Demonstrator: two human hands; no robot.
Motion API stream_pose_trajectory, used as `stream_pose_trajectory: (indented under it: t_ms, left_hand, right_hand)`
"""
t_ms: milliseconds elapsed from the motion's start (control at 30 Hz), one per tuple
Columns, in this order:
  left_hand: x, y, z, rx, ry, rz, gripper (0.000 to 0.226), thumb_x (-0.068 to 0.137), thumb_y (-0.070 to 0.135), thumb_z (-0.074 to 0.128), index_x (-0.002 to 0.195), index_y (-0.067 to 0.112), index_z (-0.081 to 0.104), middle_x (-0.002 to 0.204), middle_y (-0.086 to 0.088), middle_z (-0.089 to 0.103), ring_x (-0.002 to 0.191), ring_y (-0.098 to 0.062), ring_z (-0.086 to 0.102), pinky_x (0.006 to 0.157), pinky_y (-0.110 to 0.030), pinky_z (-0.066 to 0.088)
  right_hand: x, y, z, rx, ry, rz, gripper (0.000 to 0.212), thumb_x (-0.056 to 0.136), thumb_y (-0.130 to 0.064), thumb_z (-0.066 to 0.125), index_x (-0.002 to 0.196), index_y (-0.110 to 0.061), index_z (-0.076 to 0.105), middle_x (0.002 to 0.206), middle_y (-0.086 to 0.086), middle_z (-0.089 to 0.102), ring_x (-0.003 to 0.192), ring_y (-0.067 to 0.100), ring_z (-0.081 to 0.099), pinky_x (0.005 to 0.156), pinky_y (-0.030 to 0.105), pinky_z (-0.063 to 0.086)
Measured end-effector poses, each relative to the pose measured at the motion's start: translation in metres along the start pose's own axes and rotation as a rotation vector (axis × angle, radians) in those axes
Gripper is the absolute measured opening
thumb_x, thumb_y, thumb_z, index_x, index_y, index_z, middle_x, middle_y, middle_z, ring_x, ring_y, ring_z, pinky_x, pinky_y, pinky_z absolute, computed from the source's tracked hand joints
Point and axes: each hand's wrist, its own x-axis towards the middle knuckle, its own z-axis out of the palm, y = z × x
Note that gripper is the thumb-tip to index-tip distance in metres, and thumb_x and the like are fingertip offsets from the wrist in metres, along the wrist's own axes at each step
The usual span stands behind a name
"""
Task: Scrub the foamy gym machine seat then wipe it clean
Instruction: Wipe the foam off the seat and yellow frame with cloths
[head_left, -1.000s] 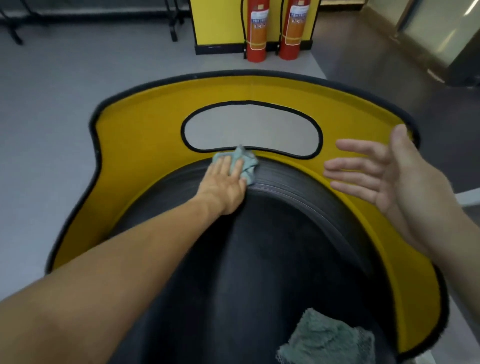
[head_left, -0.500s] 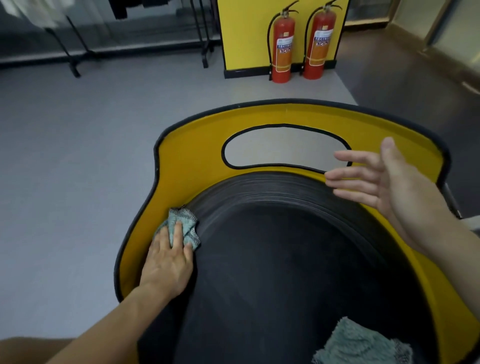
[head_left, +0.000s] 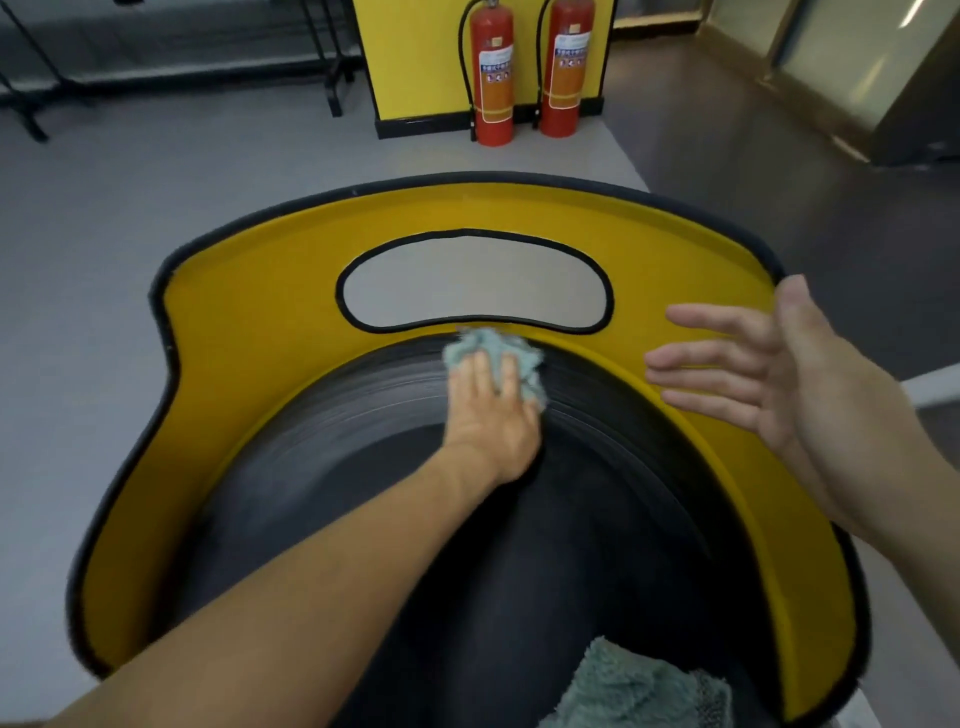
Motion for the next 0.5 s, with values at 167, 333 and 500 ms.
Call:
stream_pose_trajectory:
  t_ms: [167,333,500]
  left_hand:
    - [-0.041,0.124,-0.002,0.056,0.007,0.396,0.065,0.107,0.038,0.019,0.16,0.002,0.004,0.165,-0.027,-0.001,0.153,-0.042,-0.004,0.123,-0.051,-0.011]
    - [-0.073,0.121,0.011,0.024,-0.015,0.565,0.062,0.108,0.04,0.021,0.162,0.013,0.006,0.169,-0.014,-0.004,0.155,-0.029,-0.011,0.124,-0.044,-0.012]
    - [-0.017,0.026,0.002,0.04,0.037,0.268,0.062,0.106,0.038,0.02,0.162,0.017,0.002,0.169,-0.014,-0.002,0.155,-0.03,-0.005,0.124,-0.048,0.0]
  right_hand:
    - [0.001,-0.019,0.002,0.141,0.067,-0.045,0.074,0.093,-0.063,0.026,0.122,-0.009,0.067,0.106,0.019,0.075,0.104,0.029,0.073,0.089,0.041,0.059]
    - [0.005,-0.024,0.021,0.11,0.035,-0.039,0.071,0.099,-0.06,0.022,0.123,-0.01,0.066,0.106,0.017,0.076,0.104,0.028,0.074,0.091,0.042,0.058]
    - [0.01,-0.02,0.038,0.046,0.014,-0.043,0.07,0.105,-0.057,0.016,0.123,-0.011,0.066,0.106,0.017,0.076,0.103,0.028,0.074,0.092,0.041,0.058]
